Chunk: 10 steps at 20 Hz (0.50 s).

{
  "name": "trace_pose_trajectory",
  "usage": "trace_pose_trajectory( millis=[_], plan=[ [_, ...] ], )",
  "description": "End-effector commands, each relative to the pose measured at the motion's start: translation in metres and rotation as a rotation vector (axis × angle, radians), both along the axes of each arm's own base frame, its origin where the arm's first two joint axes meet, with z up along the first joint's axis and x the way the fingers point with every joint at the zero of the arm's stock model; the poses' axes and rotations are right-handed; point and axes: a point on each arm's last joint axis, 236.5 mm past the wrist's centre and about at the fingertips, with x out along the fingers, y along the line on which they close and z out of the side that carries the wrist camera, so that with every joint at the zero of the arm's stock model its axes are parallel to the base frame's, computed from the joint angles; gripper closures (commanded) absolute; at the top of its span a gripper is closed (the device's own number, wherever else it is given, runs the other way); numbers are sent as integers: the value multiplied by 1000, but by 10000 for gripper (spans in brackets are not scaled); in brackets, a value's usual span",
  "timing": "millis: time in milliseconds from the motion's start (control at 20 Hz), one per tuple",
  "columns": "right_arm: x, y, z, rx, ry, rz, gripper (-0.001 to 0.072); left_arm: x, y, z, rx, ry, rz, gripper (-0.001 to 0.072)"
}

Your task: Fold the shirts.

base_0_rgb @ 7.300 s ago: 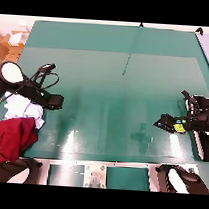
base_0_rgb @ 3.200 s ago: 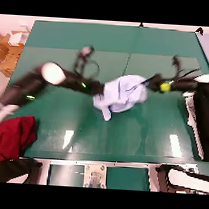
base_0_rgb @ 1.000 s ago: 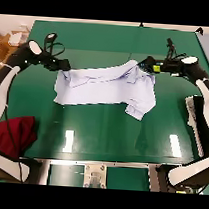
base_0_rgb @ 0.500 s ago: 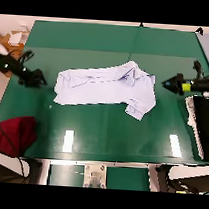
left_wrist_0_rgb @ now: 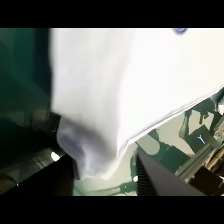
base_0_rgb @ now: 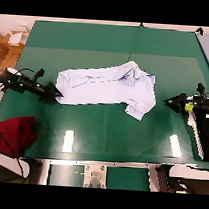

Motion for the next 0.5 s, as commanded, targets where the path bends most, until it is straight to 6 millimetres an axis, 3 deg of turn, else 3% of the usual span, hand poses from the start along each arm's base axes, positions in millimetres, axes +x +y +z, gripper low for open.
trace_pose_trajectory(
  millis=[0,100,200,350,450],
  plan=[
    [-6,2,-5,1,6,-1,436,6,-7,-8,21,-35,0,650],
    [-5,1,-6,-2,7,-7,436,-7,-11,-4,-6,-4,-44,684],
    [-4,-1,-7,-7,8,-14,376,-22,-14,0,-25,39,-88,684],
    [-9,2,-12,4,28,-21,374,-42,-5,-6,21,122,-125,684],
    [-12,2,-23,5,64,-63,258,-41,1,-8,52,117,-121,684]
  ],
)
